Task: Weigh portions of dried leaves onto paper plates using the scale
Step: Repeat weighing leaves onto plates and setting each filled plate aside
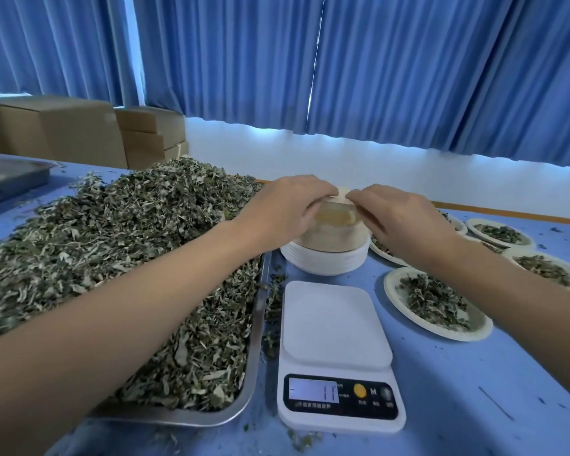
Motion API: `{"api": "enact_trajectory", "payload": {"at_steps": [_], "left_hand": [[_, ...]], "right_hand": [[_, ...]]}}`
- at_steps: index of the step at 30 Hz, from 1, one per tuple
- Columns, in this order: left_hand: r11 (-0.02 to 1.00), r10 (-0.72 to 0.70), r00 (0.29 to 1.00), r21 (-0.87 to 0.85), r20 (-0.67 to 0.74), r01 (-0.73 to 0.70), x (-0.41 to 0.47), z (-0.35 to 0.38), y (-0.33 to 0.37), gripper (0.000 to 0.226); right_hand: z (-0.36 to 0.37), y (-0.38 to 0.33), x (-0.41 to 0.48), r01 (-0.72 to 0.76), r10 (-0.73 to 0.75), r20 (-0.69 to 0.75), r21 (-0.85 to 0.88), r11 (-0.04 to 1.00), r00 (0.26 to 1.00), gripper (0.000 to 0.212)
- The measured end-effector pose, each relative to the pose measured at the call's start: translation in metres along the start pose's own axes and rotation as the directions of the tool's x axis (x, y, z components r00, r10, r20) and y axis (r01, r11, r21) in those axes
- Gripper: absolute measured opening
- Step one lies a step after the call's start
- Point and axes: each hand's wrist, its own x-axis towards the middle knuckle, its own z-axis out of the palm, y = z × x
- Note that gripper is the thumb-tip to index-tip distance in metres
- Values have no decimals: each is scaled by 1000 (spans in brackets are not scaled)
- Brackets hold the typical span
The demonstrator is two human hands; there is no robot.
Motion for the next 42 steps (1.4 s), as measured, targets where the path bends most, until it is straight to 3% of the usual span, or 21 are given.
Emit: {"api": "enact_trajectory", "payload": {"at_steps": [3,6,8,10,12,14,18,22,24,27,31,36,42], "left_hand": [[988,-87,985,-143,-149,65,-17,-14,2,57],[952,-300,930,-135,-211,276,-40,-24,-1,70],[887,-461,886,-4,-53,461,-51,-30,-4,57],[801,-599,757,198,262,565,-61,-32,-8,43],[776,-628,572,370,528,511,-70,-31,-7,41],[788,-614,506,434,606,436,-75,-27,-5,49],[795,-607,494,474,622,380,-76,-26,-7,64],[774,-633,500,498,591,390,-76,-22,-8,51],[760,-650,524,487,550,431,-77,-21,-10,39],[735,-677,554,467,484,491,-76,-23,-13,28],[711,-701,587,463,406,529,-75,-26,-10,23],[692,-705,659,460,262,556,-67,-36,-6,24],[678,-713,662,467,231,567,-65,-45,2,24]], "right_hand": [[-2,-15,-37,19,0,-196,95,995,981,25],[6,-32,-87,72,-37,-310,102,992,950,30],[14,-43,-116,117,-75,-296,126,985,952,38],[20,-51,-137,119,-86,-164,204,972,983,57],[21,-54,-146,63,-63,-8,261,963,998,80],[17,-50,-148,-17,5,44,270,963,999,93],[7,-41,-136,-199,243,-41,450,871,969,72],[19,-43,-122,-379,596,-25,750,542,802,45],[28,-44,-124,-400,685,-21,799,449,728,37],[38,-45,-137,-412,723,-2,820,396,691,35],[45,-43,-148,-426,684,15,792,437,729,38],[51,-33,-145,-492,709,98,786,376,698,33],[50,-31,-148,-512,710,137,786,346,691,34]]}}
